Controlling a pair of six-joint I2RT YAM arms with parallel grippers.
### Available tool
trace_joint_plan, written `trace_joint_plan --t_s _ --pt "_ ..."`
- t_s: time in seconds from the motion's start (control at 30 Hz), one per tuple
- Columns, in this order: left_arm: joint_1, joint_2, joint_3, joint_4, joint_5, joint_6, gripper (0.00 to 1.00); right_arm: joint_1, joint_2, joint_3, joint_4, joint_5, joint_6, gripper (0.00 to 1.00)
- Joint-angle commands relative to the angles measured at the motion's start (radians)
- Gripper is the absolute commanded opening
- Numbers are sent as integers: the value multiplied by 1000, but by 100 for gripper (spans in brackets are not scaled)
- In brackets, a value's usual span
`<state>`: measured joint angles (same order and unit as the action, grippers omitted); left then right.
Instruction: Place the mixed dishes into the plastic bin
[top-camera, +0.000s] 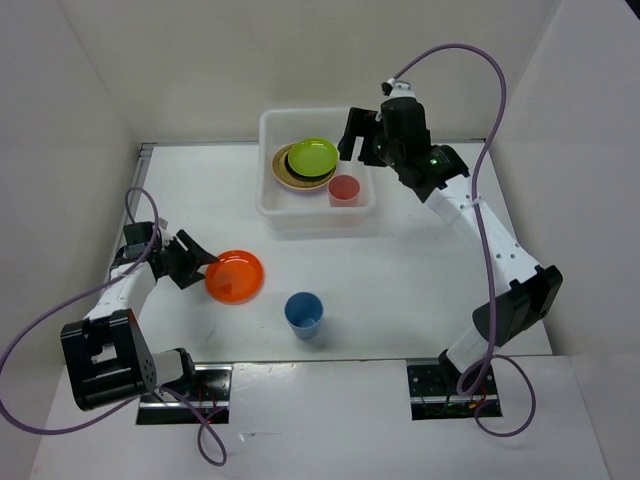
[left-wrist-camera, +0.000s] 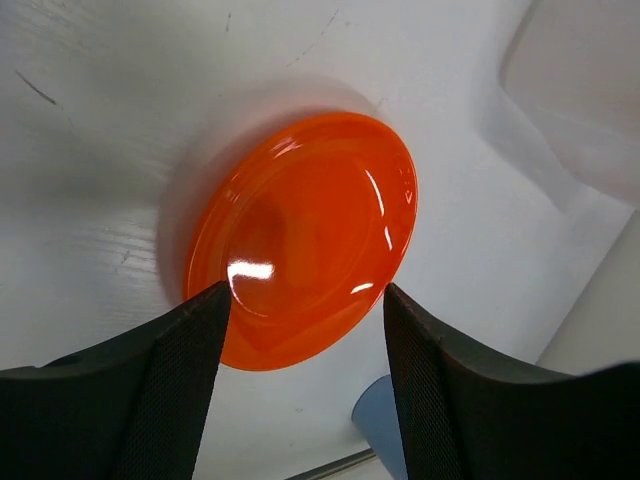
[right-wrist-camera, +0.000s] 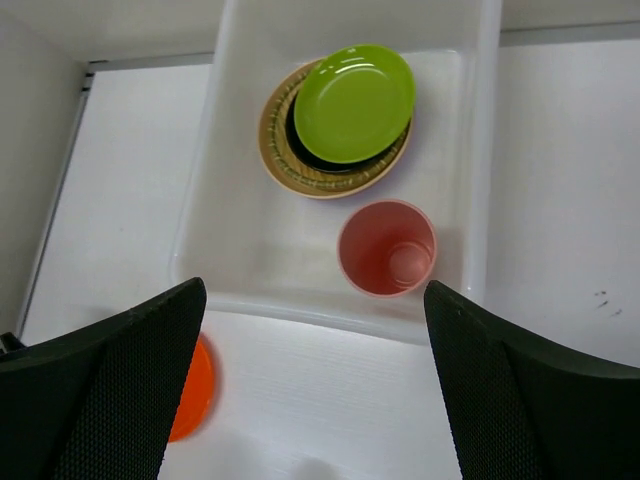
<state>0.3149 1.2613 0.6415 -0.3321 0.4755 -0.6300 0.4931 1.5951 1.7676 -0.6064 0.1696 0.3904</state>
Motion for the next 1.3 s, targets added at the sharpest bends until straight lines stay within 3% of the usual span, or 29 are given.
trace_joint_plan --t_s 0.0,0.33,0.53,0.87,0.93,1.07,1.2,1.27 --pt "13 -59 32 25 -52 -39 70 9 -32 3 60 -61 -16 94" --pt "13 -7 53 -39 -212 -59 66 9 -72 -36 99 -133 -25 94" --pt "13 105 53 -48 -221 -59 66 9 -92 -46 108 -151 -25 94" --pt "-43 130 -40 120 -190 -50 66 9 -92 -46 119 -182 -25 94" --pt "-54 142 -51 129 -190 -40 62 9 -92 -46 119 -182 -25 94" --pt "-74 194 -62 153 -190 -30 39 9 -92 -28 119 -182 -25 94" --pt "-83 194 -62 153 -210 -30 23 9 -92 -28 109 -182 -25 94" --pt "-94 194 -62 142 -238 -30 20 9 -92 -19 109 -182 -25 94"
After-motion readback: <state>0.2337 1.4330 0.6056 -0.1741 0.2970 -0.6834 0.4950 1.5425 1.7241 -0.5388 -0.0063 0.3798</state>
